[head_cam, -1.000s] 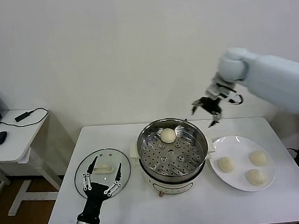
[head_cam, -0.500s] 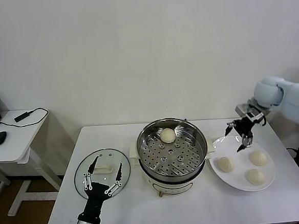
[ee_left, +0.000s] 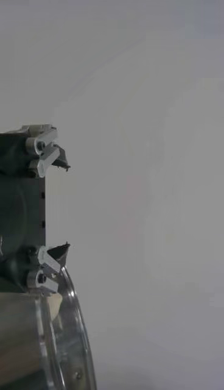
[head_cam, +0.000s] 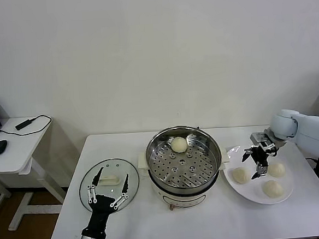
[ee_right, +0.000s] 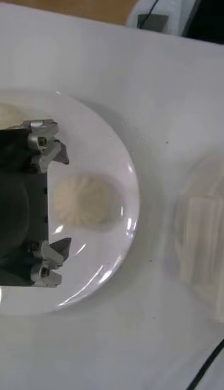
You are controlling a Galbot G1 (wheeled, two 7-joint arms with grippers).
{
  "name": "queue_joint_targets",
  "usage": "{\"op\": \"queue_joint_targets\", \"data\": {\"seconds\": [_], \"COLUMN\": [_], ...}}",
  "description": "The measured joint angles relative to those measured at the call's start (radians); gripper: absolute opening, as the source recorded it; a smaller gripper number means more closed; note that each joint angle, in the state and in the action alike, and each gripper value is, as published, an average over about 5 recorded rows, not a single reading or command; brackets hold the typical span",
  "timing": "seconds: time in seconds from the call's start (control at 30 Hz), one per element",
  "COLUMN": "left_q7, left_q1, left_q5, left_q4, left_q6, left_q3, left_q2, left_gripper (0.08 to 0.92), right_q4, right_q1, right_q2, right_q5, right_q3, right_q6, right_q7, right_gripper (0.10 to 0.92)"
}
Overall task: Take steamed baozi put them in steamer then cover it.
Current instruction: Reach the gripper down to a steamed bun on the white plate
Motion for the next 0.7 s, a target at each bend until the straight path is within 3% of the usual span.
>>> {"op": "queue_joint_targets", "data": {"seconds": [0.5,0.7], "left_q7": [0.000,0.000], "left_q1": [0.004,0.002], "left_q5": [0.000,-0.001], "left_q4": [0.006,0.009], "left_q6": [-0.007,-0.009], "left_q3": [-0.007,-0.007], "left_q2": [0.000,0.000], "left_gripper": [0.823,0.823], "right_q4": [-0.037,-0.040], "right_q1": [-0.071,-0.081], "right_q2": [0.035,0.037], "right_q5": [0.001,-0.001], "right_q3": [0.033,0.039], "right_q6": [-0.009,-0.011], "right_q7": [0.038,0.043], "right_gripper": [0.821,0.776]}}
